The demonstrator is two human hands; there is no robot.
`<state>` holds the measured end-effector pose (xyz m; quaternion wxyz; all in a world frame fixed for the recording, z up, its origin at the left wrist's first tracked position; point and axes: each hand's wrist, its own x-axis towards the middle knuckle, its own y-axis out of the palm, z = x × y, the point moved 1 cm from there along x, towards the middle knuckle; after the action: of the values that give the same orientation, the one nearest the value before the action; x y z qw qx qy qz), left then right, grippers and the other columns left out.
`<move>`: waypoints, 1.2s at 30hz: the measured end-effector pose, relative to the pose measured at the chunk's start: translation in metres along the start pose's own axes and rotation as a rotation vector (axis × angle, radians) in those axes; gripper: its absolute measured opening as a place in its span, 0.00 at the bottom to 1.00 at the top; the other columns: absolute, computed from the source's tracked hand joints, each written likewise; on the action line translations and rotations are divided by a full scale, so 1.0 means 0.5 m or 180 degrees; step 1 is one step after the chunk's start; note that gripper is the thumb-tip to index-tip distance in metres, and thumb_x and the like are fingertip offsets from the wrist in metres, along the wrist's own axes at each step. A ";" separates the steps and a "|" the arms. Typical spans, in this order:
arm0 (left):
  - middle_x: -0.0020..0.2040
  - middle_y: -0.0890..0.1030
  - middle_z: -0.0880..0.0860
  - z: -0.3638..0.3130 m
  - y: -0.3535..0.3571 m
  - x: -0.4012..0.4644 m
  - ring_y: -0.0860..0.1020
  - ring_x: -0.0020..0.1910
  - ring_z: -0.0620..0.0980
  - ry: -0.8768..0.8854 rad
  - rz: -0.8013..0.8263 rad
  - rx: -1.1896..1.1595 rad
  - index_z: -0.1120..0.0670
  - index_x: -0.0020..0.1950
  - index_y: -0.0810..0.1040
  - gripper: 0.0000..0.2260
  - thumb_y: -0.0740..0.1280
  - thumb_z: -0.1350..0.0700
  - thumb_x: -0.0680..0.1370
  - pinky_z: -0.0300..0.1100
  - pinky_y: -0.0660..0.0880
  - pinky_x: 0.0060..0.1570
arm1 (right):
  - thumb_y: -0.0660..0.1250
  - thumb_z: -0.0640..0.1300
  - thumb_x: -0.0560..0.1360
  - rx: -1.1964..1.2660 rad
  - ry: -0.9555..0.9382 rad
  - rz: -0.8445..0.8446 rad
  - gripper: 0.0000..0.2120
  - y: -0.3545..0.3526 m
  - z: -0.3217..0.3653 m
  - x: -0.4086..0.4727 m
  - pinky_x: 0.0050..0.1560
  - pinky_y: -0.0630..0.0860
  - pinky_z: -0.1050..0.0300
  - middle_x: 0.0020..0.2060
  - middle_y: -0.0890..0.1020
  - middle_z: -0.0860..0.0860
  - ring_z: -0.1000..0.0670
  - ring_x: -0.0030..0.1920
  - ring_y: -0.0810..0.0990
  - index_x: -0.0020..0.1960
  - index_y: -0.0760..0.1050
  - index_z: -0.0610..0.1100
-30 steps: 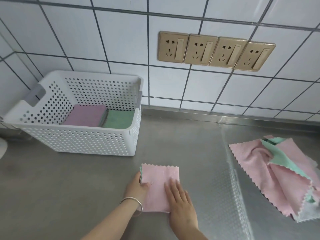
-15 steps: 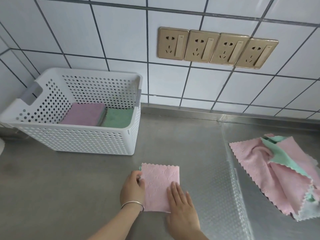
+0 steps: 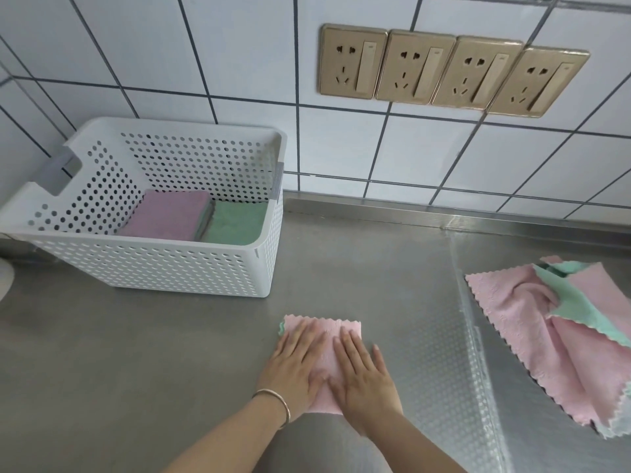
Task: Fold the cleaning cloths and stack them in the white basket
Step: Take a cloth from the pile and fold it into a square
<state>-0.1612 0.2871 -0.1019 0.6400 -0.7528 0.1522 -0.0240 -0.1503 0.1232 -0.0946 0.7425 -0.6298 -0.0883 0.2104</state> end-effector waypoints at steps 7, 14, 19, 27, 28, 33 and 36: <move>0.68 0.71 0.49 -0.005 -0.036 -0.001 0.69 0.67 0.52 -0.0568 -0.0507 -0.0386 0.48 0.67 0.67 0.26 0.60 0.47 0.69 0.42 0.60 0.65 | 0.58 0.53 0.71 0.0246 0.0194 0.0001 0.24 -0.036 0.011 0.017 0.52 0.79 0.53 0.60 0.79 0.50 0.51 0.61 0.75 0.62 0.76 0.43; 0.61 0.69 0.51 -0.020 -0.070 -0.052 0.68 0.61 0.53 -0.3142 -0.0081 -0.1222 0.48 0.57 0.77 0.16 0.64 0.43 0.72 0.42 0.67 0.59 | 0.60 0.43 0.73 0.2505 0.2676 0.0511 0.16 -0.071 0.030 0.003 0.44 0.70 0.57 0.51 0.75 0.46 0.46 0.46 0.74 0.59 0.68 0.41; 0.43 0.74 0.53 -0.032 -0.091 -0.056 0.72 0.44 0.55 -0.2938 0.0148 -0.2130 0.52 0.39 0.73 0.08 0.61 0.49 0.74 0.41 0.68 0.44 | 0.57 0.45 0.77 0.2600 0.2775 0.1055 0.17 -0.077 0.046 -0.014 0.53 0.71 0.55 0.57 0.77 0.41 0.42 0.54 0.75 0.62 0.71 0.38; 0.54 0.76 0.44 -0.034 -0.340 -0.069 0.73 0.57 0.44 -0.2292 -0.0657 -0.4351 0.43 0.55 0.72 0.18 0.57 0.33 0.74 0.40 0.68 0.62 | 0.57 0.44 0.80 0.4080 0.1749 -0.0726 0.08 -0.299 0.130 -0.026 0.36 0.70 0.65 0.40 0.78 0.53 0.57 0.39 0.75 0.52 0.74 0.44; 0.55 0.76 0.45 -0.020 -0.387 -0.075 0.73 0.58 0.45 -0.2025 -0.0954 -0.4194 0.43 0.59 0.74 0.19 0.52 0.36 0.77 0.36 0.68 0.59 | 0.56 0.43 0.80 0.4173 0.1539 -0.0857 0.08 -0.342 0.152 -0.014 0.35 0.70 0.71 0.40 0.79 0.56 0.61 0.38 0.76 0.52 0.75 0.45; 0.32 0.69 0.46 0.095 -0.572 -0.077 0.68 0.32 0.39 -0.1560 -0.2618 -0.3901 0.48 0.35 0.69 0.15 0.53 0.46 0.80 0.23 0.65 0.34 | 0.55 0.45 0.81 0.4310 0.0866 -0.1043 0.11 -0.499 0.276 0.095 0.32 0.69 0.78 0.33 0.80 0.63 0.70 0.32 0.75 0.46 0.76 0.49; 0.35 0.71 0.53 0.211 -0.623 -0.046 0.68 0.34 0.46 -0.1580 -0.2880 -0.3654 0.58 0.43 0.72 0.18 0.52 0.46 0.81 0.34 0.65 0.35 | 0.55 0.46 0.81 0.4096 0.0928 -0.0940 0.12 -0.534 0.355 0.212 0.36 0.71 0.65 0.37 0.77 0.54 0.56 0.37 0.75 0.46 0.75 0.44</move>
<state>-0.0968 0.4358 0.1850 0.0925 -0.9390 -0.3297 -0.0310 -0.0722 0.2960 0.1850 0.9949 -0.0655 0.0705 0.0304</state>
